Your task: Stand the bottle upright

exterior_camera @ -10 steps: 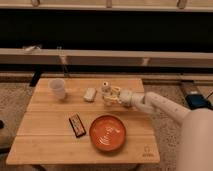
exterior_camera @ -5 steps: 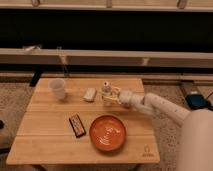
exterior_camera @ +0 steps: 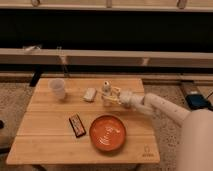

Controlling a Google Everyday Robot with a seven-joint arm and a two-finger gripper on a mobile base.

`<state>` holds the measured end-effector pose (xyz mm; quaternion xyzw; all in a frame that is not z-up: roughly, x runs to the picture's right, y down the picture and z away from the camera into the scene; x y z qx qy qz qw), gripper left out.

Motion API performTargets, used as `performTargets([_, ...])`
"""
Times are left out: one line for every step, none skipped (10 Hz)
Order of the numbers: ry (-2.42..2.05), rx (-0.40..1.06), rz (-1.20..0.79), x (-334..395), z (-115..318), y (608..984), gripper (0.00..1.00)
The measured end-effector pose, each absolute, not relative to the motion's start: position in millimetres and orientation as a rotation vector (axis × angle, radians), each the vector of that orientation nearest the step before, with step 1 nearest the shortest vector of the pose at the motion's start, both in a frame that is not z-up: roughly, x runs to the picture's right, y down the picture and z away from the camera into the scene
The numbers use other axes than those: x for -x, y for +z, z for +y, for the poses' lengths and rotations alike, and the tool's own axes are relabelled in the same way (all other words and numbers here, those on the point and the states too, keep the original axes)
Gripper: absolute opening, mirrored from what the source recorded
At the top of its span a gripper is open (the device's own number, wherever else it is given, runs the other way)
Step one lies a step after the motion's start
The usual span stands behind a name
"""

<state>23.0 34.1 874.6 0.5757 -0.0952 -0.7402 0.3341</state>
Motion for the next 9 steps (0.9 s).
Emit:
performTargets([-1.930, -1.505, -0.255, -22.4, 36.9, 874.7, 0.80])
performTargets([-1.921, -1.511, -0.261, -21.5, 38.0, 873.7, 0.80])
performTargets([-1.917, -1.511, -0.263, -21.9, 39.3, 873.4, 0.80])
performTargets([-1.911, -1.511, -0.267, -23.2, 40.8, 872.7, 0.80])
performTargets([-1.907, -1.508, -0.271, -24.5, 43.6, 872.9, 0.80])
performTargets([-1.906, -1.505, -0.273, -26.2, 44.8, 872.6, 0.80])
performTargets([-1.904, -1.501, -0.277, -27.6, 47.0, 872.7, 0.80])
performTargets([-1.904, -1.496, -0.280, -29.5, 49.2, 872.3, 0.80])
performTargets([-1.906, -1.491, -0.281, -30.6, 50.4, 872.1, 0.80])
